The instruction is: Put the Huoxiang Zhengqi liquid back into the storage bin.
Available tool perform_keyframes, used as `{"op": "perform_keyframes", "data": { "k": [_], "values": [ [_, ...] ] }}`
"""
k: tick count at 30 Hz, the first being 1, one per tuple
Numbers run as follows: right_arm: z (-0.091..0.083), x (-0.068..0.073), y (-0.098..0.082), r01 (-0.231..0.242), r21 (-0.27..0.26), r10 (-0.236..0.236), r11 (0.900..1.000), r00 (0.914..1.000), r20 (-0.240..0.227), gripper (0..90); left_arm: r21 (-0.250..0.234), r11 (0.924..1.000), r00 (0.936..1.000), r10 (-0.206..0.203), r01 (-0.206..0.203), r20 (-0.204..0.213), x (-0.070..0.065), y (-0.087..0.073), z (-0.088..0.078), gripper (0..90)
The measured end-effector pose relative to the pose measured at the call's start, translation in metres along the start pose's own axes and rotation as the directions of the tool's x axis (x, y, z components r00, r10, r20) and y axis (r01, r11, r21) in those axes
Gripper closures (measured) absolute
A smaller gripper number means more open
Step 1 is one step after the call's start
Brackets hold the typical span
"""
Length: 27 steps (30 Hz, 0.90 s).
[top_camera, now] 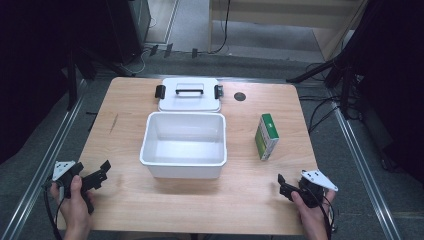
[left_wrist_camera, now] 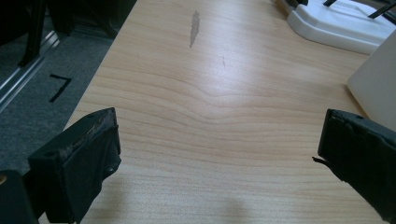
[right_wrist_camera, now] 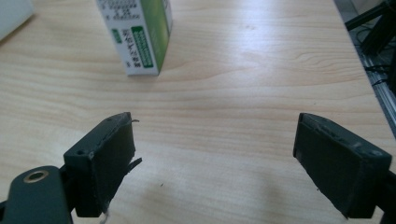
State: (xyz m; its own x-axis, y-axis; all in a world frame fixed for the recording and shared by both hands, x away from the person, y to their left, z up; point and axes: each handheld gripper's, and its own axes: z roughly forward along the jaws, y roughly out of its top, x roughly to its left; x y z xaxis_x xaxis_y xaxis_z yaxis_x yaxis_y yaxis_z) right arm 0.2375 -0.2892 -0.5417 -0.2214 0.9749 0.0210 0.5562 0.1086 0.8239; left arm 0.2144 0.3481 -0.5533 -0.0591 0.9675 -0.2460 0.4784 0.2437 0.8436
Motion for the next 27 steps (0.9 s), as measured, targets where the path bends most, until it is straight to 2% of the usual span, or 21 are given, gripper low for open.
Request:
{"op": "perform_keyframes", "data": {
  "k": [2, 6, 10, 12, 13, 14, 15, 16, 18, 21, 23, 24, 27],
  "values": [
    [-0.001, 0.002, 0.001, 0.028, 0.019, -0.028, 0.999, 0.9996, 0.006, 12.7, 0.006, 0.9999, 1.0, 0.008, -0.008, -0.005, -0.001, 0.0, 0.0, 0.0],
    [-0.001, 0.005, 0.004, 0.039, 0.029, -0.039, 0.999, 0.9992, -0.005, 12.7, 0.014, 0.9998, 0.9999, 0.012, -0.012, -0.004, -0.002, 0.001, 0.001, 0.0],
    [0.0, 0.014, 0.016, 0.08, 0.059, -0.079, 0.995, 0.9967, -0.014, 13.0, 0.015, 0.9994, 0.9994, 0.03, -0.03, -0.014, -0.003, 0.0, 0.001, 0.0],
    [0.0, 0.016, 0.018, 0.086, 0.064, -0.086, 0.994, 0.9963, -0.01, 13.1, 0.015, 0.9993, 0.9993, 0.034, -0.034, -0.015, -0.004, 0.0, 0.001, 0.0],
    [0.001, 0.022, 0.027, 0.119, 0.082, -0.12, 0.989, 0.9928, 0.004, 13.1, 0.021, 0.9992, 0.9994, 0.035, -0.035, -0.008, -0.003, 0.0, 0.001, 0.0],
    [0.001, 0.022, 0.027, 0.119, 0.082, -0.12, 0.989, 0.9928, 0.004, 13.1, 0.021, 0.9992, 0.9994, 0.035, -0.035, -0.008, -0.003, 0.0, 0.001, 0.0],
    [0.001, 0.027, 0.035, 0.148, 0.097, -0.148, 0.984, 0.9889, 0.001, 13.2, 0.023, 0.9993, 0.9995, 0.031, -0.031, 0.0, -0.003, 0.0, 0.002, 0.0],
    [0.001, 0.027, 0.035, 0.148, 0.097, -0.148, 0.984, 0.9889, 0.001, 13.2, 0.023, 0.9993, 0.9995, 0.031, -0.031, 0.0, -0.003, 0.0, 0.002, 0.0],
    [0.001, 0.034, 0.048, 0.184, 0.125, -0.186, 0.975, 0.9825, 0.006, 13.1, 0.029, 0.999, 0.9995, 0.033, -0.033, -0.002, -0.003, 0.0, 0.002, 0.0],
    [0.001, 0.04, 0.061, 0.202, 0.162, -0.205, 0.966, 0.9787, 0.005, 13.0, 0.031, 0.9989, 0.9993, 0.037, -0.036, -0.011, -0.004, 0.0, 0.002, 0.0],
    [0.002, 0.042, 0.069, 0.218, 0.205, -0.223, 0.954, 0.9748, 0.004, 12.9, 0.037, 0.9985, 0.9988, 0.042, -0.041, -0.024, -0.005, 0.001, 0.003, 0.0],
    [0.002, 0.042, 0.069, 0.218, 0.205, -0.223, 0.954, 0.9748, 0.004, 12.9, 0.037, 0.9985, 0.9988, 0.042, -0.041, -0.024, -0.005, 0.001, 0.003, 0.0],
    [0.002, 0.044, 0.084, 0.243, 0.27, -0.253, 0.932, 0.9674, 0.001, 12.9, 0.036, 0.9983, 0.9985, 0.047, -0.046, -0.029, -0.006, 0.001, 0.003, 0.0]
  ]
}}
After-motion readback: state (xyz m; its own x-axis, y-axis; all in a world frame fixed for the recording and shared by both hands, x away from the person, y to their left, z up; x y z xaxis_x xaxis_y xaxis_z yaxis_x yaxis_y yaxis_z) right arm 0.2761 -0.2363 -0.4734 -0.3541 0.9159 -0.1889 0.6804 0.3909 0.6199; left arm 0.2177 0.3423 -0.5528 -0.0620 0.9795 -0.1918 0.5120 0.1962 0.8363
